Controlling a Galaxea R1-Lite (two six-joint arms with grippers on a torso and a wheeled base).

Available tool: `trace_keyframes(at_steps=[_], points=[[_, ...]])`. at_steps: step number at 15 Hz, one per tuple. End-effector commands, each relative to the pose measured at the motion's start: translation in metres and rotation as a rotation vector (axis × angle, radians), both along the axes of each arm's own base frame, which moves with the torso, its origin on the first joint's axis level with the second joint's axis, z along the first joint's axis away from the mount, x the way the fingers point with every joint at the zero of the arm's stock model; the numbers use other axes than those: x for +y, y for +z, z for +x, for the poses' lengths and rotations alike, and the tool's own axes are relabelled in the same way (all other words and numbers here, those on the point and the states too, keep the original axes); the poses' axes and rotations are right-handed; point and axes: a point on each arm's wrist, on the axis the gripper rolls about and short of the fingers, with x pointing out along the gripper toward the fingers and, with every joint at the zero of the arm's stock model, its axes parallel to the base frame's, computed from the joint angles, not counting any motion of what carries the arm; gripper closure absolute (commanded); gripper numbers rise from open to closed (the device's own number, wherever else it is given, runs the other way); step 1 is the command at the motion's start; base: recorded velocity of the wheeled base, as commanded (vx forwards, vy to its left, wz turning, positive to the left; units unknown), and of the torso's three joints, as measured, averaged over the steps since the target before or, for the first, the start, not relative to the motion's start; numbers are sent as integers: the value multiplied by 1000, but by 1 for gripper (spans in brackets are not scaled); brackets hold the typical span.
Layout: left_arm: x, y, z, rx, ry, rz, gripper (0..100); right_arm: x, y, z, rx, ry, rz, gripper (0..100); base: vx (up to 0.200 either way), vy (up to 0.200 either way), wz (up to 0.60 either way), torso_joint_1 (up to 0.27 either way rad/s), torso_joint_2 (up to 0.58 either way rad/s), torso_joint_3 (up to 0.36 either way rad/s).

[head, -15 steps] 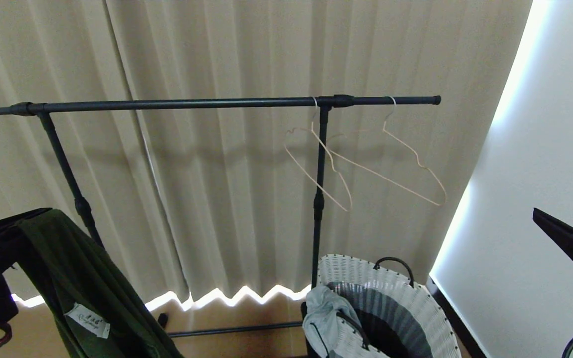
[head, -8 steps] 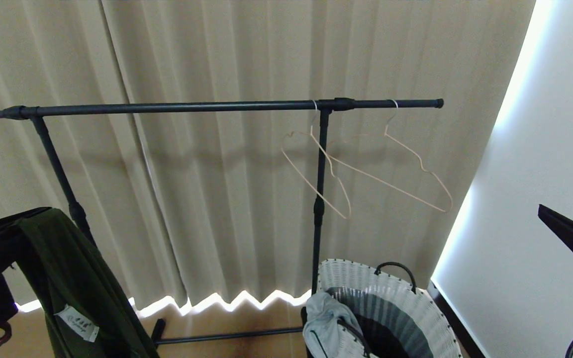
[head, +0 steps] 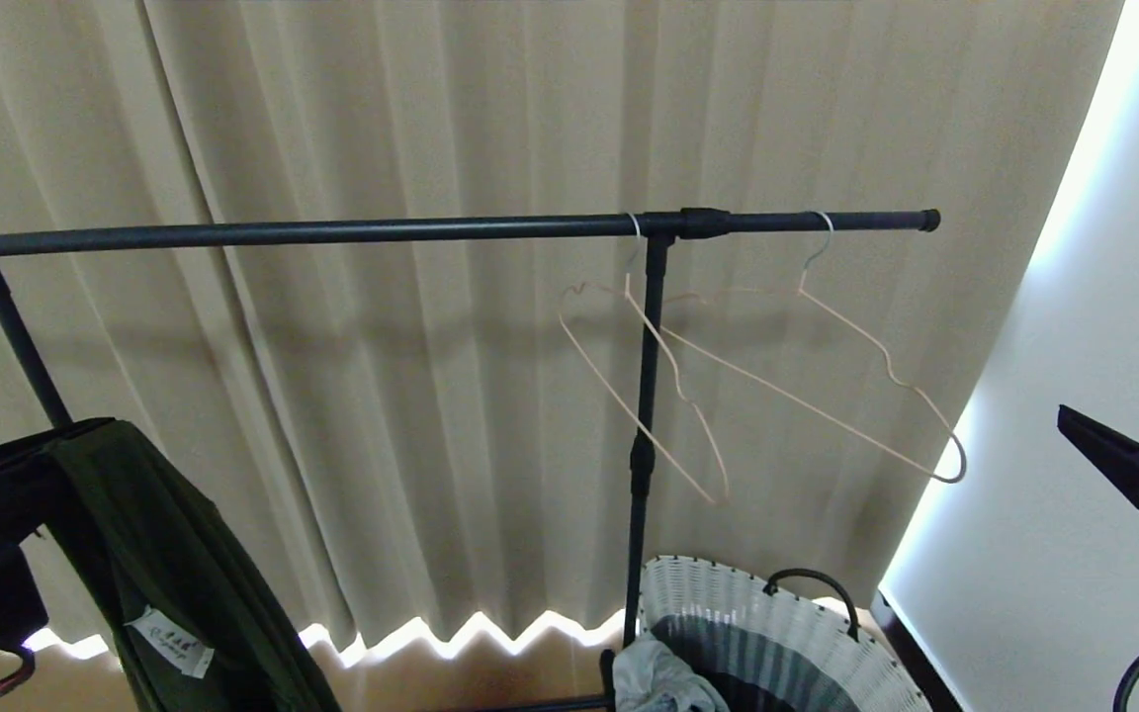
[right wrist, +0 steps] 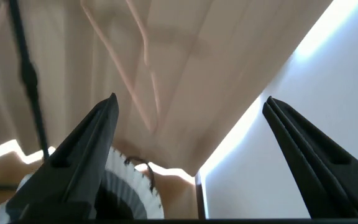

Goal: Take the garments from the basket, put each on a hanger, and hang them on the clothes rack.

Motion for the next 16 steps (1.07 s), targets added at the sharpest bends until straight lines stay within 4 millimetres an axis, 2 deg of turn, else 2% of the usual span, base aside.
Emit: trace_keyframes(at_steps=[1, 3, 6, 11, 16], points=[[0, 0, 0, -1, 0, 0, 100, 0, 0, 2, 5, 0, -1, 0, 200, 0, 0, 2, 7, -7], [-1, -1, 1, 5, -1, 2, 100, 0, 2, 4, 2, 0, 0, 0, 200, 0, 0, 2, 7, 0], [-1, -2, 2, 12, -2, 6, 100, -2, 0, 14, 29, -10, 4, 0, 0, 0, 0, 0, 0, 0], [-1, -2, 2, 10, -2, 13, 100, 2, -4, 49, 106, 90, 18, 0, 0, 0, 0, 0, 0, 0], [-1, -2, 1, 9, -2, 13, 100, 3, -4, 54, 116, 98, 65, 0, 0, 0, 0, 0, 0, 0]])
